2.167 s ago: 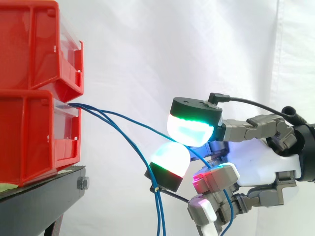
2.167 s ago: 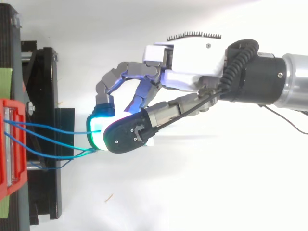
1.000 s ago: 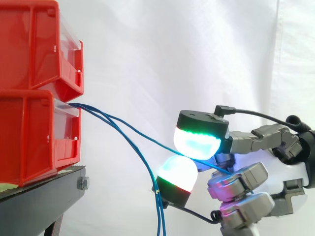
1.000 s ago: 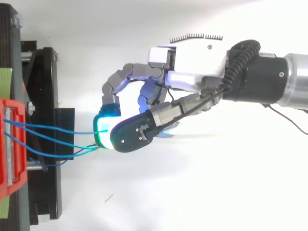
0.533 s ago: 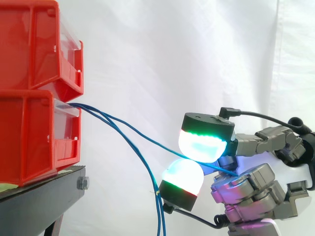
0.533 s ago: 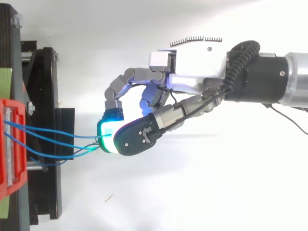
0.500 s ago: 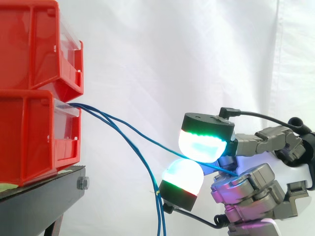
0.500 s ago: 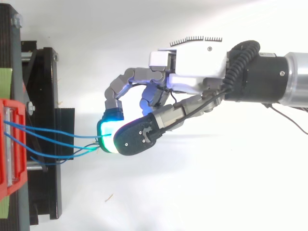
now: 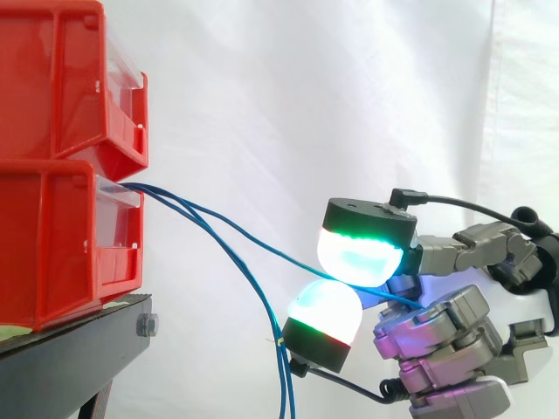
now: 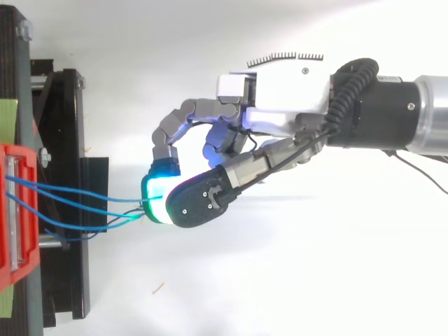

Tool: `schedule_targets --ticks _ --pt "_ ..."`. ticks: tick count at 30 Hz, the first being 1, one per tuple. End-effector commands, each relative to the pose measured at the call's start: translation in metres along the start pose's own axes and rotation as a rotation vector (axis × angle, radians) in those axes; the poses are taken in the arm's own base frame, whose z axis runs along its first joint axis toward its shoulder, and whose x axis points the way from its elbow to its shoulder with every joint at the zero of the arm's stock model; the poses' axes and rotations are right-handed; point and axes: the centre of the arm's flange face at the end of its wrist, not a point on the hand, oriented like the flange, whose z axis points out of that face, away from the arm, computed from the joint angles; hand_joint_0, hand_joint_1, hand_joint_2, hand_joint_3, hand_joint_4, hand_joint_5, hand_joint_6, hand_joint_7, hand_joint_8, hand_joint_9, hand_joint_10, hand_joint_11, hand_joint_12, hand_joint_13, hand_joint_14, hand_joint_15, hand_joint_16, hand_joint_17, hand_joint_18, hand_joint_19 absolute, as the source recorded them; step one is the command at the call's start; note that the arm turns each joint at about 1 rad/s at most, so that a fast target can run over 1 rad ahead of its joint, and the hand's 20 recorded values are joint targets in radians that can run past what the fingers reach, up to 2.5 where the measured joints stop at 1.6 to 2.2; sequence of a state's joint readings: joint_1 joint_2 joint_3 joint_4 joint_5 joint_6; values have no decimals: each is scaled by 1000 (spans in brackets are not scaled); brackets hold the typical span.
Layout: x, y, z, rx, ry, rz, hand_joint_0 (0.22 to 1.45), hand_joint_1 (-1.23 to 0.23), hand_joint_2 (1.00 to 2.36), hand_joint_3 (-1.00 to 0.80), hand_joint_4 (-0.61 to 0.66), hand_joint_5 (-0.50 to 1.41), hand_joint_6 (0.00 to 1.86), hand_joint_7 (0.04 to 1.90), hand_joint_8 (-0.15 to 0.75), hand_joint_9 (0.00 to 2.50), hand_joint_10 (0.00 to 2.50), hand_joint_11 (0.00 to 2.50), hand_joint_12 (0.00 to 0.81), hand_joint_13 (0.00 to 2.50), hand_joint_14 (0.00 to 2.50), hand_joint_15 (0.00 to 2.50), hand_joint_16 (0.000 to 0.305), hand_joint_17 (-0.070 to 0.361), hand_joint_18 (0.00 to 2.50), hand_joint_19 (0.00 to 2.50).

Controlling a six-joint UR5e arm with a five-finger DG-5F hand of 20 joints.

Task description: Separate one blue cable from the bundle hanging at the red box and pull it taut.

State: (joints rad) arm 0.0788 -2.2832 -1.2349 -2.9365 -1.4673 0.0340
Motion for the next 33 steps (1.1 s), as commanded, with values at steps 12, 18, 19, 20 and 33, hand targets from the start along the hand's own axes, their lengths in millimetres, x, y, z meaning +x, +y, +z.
schedule_targets --ticks 12,18,19,20,33 --pt "-13 32 -67 68 -40 -31 729 -749 1011 -341 -47 -219 927 983 280 1052 1261 1322 327 1105 1538 1436 36 82 1311 1516" --pt "-11 37 -61 13 -57 -31 728 -750 1011 -339 -44 -219 927 984 279 1053 1254 1324 333 1103 1556 1426 36 81 1310 1526" --pt "-11 39 -59 -5 -56 -29 729 -750 1011 -340 -46 -219 927 976 279 1055 1252 1323 333 1103 1564 1406 35 79 1310 1517" --pt "-10 40 -58 -14 -55 -28 729 -750 1010 -342 -46 -219 927 977 279 1055 1252 1323 333 1102 1562 1423 36 82 1310 1515" --pt "-10 41 -56 -34 -59 -30 733 -752 1010 -349 -46 -218 927 969 280 1044 1224 1316 330 1090 1536 1431 35 80 1307 1521"
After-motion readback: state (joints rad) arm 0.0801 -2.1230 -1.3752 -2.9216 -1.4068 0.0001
